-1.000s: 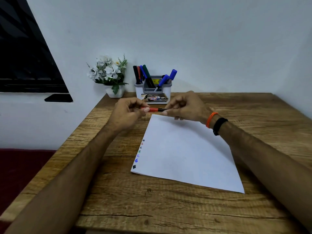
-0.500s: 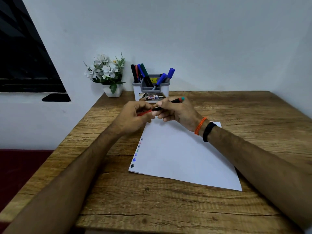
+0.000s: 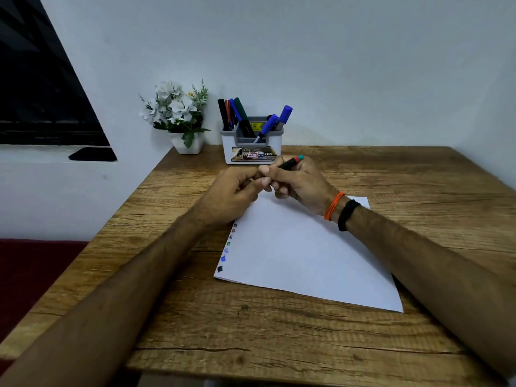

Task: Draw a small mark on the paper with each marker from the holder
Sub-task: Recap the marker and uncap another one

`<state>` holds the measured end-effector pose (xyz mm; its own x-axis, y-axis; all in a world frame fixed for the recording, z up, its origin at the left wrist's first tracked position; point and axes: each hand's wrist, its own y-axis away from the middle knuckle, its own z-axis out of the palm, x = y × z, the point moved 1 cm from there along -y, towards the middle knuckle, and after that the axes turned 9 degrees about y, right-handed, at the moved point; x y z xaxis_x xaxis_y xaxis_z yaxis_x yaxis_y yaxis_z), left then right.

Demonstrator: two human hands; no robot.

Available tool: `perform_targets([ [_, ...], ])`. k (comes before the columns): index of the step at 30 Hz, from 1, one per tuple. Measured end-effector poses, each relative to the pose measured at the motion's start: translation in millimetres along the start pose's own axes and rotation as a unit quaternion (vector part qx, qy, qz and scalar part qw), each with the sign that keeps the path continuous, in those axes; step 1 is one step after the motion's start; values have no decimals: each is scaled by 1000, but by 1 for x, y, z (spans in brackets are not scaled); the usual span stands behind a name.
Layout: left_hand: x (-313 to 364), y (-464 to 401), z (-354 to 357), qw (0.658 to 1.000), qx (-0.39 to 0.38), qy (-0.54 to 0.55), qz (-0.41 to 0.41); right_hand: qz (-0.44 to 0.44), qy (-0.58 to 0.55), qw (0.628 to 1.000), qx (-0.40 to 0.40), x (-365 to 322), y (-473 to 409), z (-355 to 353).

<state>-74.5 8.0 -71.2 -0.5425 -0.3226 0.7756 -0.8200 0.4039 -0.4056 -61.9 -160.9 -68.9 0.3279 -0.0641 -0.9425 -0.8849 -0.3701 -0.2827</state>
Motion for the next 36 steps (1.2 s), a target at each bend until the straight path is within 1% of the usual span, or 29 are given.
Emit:
perform_targets([
  [2, 2, -1, -1, 1000, 7, -5, 12, -3, -18, 1000, 2, 0, -2, -1],
  [5, 3, -1, -3, 1000, 5, -13, 9, -3, -44, 999, 7, 1, -3, -4],
  [7, 0, -1, -4, 1000, 1, -20, 0, -7, -44, 999, 7, 2, -2, -5],
  [9, 0, -1, -5, 1000, -7, -25, -7, -11, -30, 999, 26, 5, -3, -5],
  [12, -1, -1, -12, 998, -15, -39, -38, 6, -39, 996, 82, 6, -6, -7],
  [14, -4, 0, -20, 995, -23, -54, -75, 24, -53, 994, 93, 5, -6, -9],
  [17, -10, 1, -30, 989, -29, -80, -117, 40, -55, 996, 55, 4, -1, -13],
  [21, -14, 4, -34, 985, -62, -85, -135, 55, -72, 996, -21, 3, 3, -8],
  [23, -15, 4, -34, 984, -74, -87, -137, 33, -51, 998, -22, 4, 4, -3],
  [26, -16, 4, -32, 983, -83, -111, -123, 1, 28, 1000, -13, 5, 6, 7],
  [28, -16, 4, -31, 984, -86, -108, -115, 11, 52, 998, -29, 4, 8, 12],
  [31, -17, 4, -32, 985, -93, -103, -106, 33, 49, 997, -58, 2, 10, 19],
  [36, -22, 2, -34, 981, -91, -129, -110, 48, 81, 991, -95, 3, 14, 25],
])
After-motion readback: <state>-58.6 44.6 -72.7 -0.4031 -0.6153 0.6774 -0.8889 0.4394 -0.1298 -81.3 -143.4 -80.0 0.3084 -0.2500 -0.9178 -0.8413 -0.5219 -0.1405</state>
